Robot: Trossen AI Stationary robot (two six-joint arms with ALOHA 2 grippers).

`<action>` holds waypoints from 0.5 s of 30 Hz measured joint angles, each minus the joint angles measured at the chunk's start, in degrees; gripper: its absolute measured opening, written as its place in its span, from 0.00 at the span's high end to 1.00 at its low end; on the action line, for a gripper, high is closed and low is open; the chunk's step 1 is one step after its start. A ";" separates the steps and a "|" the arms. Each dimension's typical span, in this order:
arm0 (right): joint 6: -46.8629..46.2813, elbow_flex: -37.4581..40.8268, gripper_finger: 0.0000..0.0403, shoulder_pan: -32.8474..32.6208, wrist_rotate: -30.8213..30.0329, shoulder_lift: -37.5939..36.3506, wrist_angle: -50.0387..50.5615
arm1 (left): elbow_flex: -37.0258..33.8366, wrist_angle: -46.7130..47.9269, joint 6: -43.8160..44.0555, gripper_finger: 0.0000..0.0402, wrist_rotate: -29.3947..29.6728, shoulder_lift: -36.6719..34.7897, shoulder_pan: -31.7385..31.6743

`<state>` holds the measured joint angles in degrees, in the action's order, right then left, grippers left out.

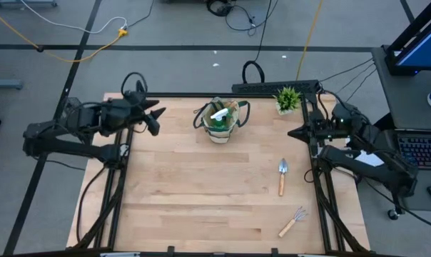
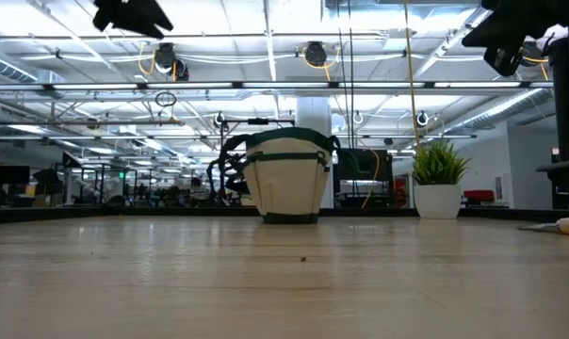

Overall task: Pick & Place Garden tools in Gardening bag
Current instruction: Put the brown trowel into the gardening bag

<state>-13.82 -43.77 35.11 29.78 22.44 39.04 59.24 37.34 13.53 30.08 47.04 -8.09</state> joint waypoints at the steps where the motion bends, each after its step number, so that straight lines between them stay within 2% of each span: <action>1: 0.00 -1.35 1.00 0.00 -0.11 0.96 1.23 | -1.52 -0.74 0.28 0.54 -0.02 -0.90 0.12; 8: 1.79 -10.75 1.00 -0.33 -4.55 7.44 9.26 | -11.58 -7.92 0.44 0.54 -0.04 -7.59 0.99; 15: 2.84 -17.89 1.00 -5.41 -10.98 13.63 11.08 | -18.71 -12.18 1.49 0.54 0.34 -13.86 2.13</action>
<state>-10.98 -61.66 29.70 18.79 36.07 50.13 40.53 25.15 15.03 30.42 33.18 -5.96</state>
